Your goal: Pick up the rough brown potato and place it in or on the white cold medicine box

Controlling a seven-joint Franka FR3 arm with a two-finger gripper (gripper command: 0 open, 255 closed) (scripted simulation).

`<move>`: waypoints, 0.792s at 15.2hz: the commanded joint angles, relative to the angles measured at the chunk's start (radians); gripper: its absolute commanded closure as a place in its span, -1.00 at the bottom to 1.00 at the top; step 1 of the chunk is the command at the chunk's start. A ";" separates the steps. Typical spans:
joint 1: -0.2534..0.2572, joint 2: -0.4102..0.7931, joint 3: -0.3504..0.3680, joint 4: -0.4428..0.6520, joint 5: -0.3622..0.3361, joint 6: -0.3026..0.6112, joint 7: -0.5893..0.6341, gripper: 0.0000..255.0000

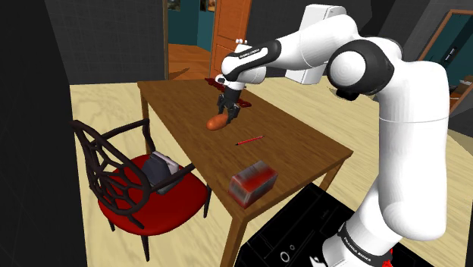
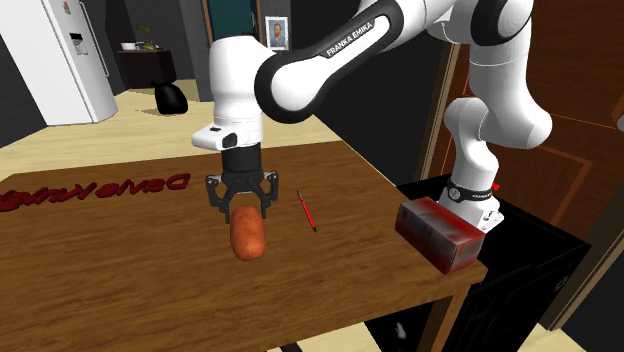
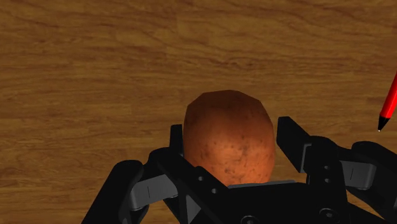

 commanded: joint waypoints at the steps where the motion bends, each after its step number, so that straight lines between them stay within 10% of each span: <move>1: 0.001 -0.010 -0.003 0.011 -0.005 -0.020 0.005 1.00; 12: 0.004 -0.059 -0.014 0.088 -0.033 -0.143 0.034 1.00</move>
